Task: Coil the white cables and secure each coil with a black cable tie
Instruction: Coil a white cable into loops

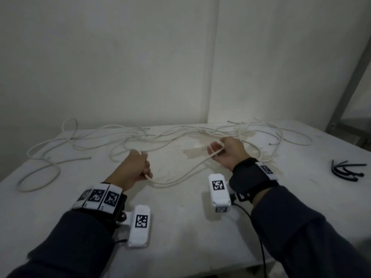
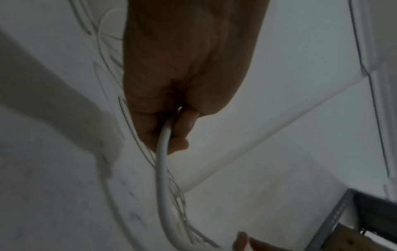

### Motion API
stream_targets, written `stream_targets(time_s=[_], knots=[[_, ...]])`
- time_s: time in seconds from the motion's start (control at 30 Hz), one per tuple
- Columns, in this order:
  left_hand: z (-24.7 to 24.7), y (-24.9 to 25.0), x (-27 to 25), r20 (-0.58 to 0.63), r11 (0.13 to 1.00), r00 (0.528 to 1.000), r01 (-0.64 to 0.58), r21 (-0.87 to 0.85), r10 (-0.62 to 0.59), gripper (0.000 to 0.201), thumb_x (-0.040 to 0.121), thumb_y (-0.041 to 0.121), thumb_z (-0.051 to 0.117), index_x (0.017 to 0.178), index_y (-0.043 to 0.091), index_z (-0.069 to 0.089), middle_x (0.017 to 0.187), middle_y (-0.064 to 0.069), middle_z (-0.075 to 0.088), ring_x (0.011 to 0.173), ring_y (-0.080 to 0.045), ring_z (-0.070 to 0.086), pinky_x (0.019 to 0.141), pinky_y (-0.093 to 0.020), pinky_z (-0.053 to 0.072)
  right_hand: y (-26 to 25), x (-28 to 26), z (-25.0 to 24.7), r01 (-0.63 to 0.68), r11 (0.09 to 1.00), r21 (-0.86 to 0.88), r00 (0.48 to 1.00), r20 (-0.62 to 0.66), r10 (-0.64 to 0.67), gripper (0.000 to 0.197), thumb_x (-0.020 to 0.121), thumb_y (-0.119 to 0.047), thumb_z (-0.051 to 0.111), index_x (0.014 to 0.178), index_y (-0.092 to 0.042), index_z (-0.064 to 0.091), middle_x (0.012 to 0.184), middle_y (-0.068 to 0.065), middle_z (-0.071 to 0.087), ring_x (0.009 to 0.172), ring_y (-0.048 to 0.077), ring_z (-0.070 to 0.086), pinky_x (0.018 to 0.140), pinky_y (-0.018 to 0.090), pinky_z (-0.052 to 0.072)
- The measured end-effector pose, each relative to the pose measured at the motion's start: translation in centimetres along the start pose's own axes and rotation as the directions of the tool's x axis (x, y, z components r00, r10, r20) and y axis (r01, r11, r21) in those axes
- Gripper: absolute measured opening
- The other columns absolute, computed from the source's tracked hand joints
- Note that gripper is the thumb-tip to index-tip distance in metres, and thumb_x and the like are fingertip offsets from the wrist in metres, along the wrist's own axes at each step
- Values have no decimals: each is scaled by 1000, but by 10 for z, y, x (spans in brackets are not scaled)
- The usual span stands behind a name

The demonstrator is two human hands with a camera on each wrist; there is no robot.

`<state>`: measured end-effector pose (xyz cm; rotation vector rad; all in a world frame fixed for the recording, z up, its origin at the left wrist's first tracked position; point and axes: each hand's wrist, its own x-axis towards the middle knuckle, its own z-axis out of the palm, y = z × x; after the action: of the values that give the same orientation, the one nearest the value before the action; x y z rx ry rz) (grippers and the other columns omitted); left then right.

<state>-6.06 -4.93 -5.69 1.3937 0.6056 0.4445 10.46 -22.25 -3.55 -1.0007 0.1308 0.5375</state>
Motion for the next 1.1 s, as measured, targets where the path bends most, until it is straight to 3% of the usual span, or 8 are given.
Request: stream_targets(time_s=[0.17,0.47,0.67,0.77,0.83,0.9,1.0,1.1], knots=[[0,-9,35,-32,966,993,-120,-228,115,26,106,18,28,129,25,40,44,9,25,37,-5,22,38,-15,27,7,22,-10,51,999,-5,997,-58,-51,20,102,-11,35,119,-12,44,76,10,46,53,14,35,39,16,35],[2,4,75,195,955,938,-262,-139,286,42,104,20,33,138,45,37,51,8,26,42,-3,21,42,-16,20,5,62,-19,69,991,-116,995,-63,-77,14,86,0,38,81,-5,50,70,8,55,46,10,40,32,15,30],[-21,-9,103,-248,982,952,-187,-14,178,40,102,25,41,139,10,35,77,-4,55,48,-5,47,52,-23,41,23,80,-1,157,988,-5,983,-96,-156,6,93,-14,58,88,-11,61,56,-2,34,33,5,25,30,17,20],[-28,-13,102,-352,968,936,72,241,18,71,95,38,54,147,3,20,132,-18,49,111,-29,56,94,-41,47,32,85,9,168,979,118,976,-158,-148,15,96,-12,55,82,-9,59,59,-1,28,31,5,22,30,17,20],[-26,-5,87,-487,914,867,111,390,103,81,90,37,60,148,7,13,149,-21,23,134,-37,30,107,-46,33,33,87,9,175,964,198,970,-205,-134,18,96,-11,53,78,-9,56,59,-1,27,34,7,21,30,17,21],[-19,1,71,-533,891,793,-27,454,296,55,87,28,62,131,8,36,134,-20,40,124,-35,41,97,-41,40,33,86,7,186,947,263,963,-237,-124,19,96,-11,51,78,-9,56,59,-1,25,41,9,19,31,18,21],[1,4,43,-129,962,992,47,270,-12,32,94,31,53,97,0,62,75,-13,68,70,-27,66,58,-24,51,39,78,8,174,923,345,970,-223,-99,20,97,-9,49,77,-9,52,61,-1,22,35,7,20,32,17,22],[24,-7,25,286,906,862,418,69,-419,52,97,40,48,105,-10,61,88,-24,71,69,-28,72,59,-27,58,51,66,17,114,923,369,983,-175,-51,19,96,-6,50,77,-7,52,60,-2,25,38,8,22,32,17,23]])
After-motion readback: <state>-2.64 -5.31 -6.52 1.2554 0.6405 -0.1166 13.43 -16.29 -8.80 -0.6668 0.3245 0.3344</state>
